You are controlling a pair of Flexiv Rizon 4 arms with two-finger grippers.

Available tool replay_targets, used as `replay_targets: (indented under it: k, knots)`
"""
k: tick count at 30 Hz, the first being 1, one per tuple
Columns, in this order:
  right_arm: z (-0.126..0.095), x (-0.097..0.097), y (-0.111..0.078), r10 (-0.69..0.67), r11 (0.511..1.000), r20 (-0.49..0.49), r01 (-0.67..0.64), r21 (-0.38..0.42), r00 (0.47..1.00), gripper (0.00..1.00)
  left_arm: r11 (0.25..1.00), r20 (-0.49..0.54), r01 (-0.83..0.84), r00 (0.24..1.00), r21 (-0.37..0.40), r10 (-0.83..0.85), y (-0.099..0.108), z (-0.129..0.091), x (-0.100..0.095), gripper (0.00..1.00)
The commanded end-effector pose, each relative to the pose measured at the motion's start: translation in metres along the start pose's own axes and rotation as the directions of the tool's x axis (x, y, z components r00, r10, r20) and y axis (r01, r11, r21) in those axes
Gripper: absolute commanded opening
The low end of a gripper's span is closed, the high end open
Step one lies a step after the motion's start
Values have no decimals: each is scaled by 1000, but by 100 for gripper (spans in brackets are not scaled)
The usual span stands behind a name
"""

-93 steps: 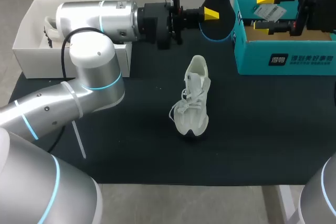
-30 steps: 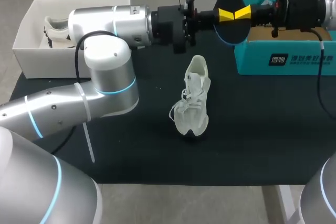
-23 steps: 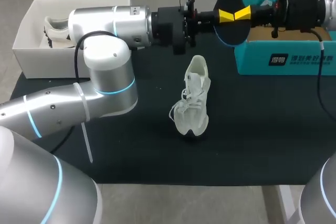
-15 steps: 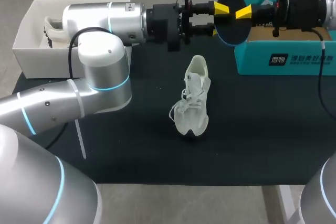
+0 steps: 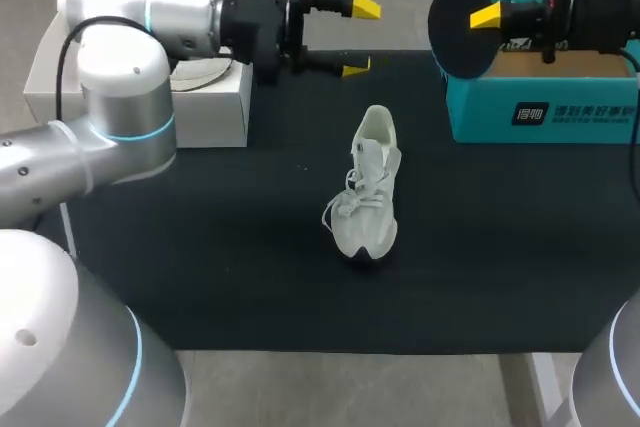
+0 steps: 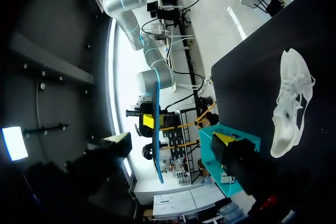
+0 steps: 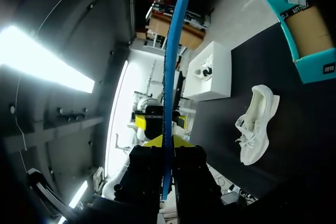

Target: Take the shoe out of the shoebox, open the shoe tongue, remove and reinsert the insole, then place the shoe into the shoebox

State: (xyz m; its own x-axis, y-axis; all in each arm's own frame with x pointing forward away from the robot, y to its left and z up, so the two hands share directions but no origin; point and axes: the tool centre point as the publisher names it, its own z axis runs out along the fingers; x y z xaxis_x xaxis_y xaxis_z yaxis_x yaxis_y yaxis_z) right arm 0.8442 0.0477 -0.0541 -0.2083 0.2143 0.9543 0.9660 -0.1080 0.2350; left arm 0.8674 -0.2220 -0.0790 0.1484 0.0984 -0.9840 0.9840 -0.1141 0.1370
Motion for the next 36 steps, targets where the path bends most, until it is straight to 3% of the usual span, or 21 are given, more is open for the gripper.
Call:
replay_targets:
  k: [1, 8, 14, 23, 28, 36]
  knots:
    - [-1, 3, 0, -2, 1000, 8, 2, 1, 1000, 0, 999, -105, 21, 994, 48, -15, -6, -57, 0, 100]
    - [4, 5, 4, -60, 998, 6, 60, -15, 998, 0, 999, -209, 8, 978, 48, 2, -22, -108, 23, 100]
    - [4, 10, 8, -108, 994, 5, 109, -24, 994, 0, 1000, -225, 5, 974, -23, -10, -29, -134, 30, 100]
    - [6, 10, 12, -114, 993, 18, 114, -33, 993, 0, 995, -299, 45, 952, -86, -69, -39, -181, 59, 100]
    - [10, 9, 15, -110, 993, 22, 111, -38, 994, 0, 985, -325, 85, 936, -151, -131, -29, -199, 77, 100]
    - [15, 12, 17, -108, 993, 26, 109, -40, 994, 0, 983, -358, 94, 922, -157, -146, -21, -212, 90, 100]
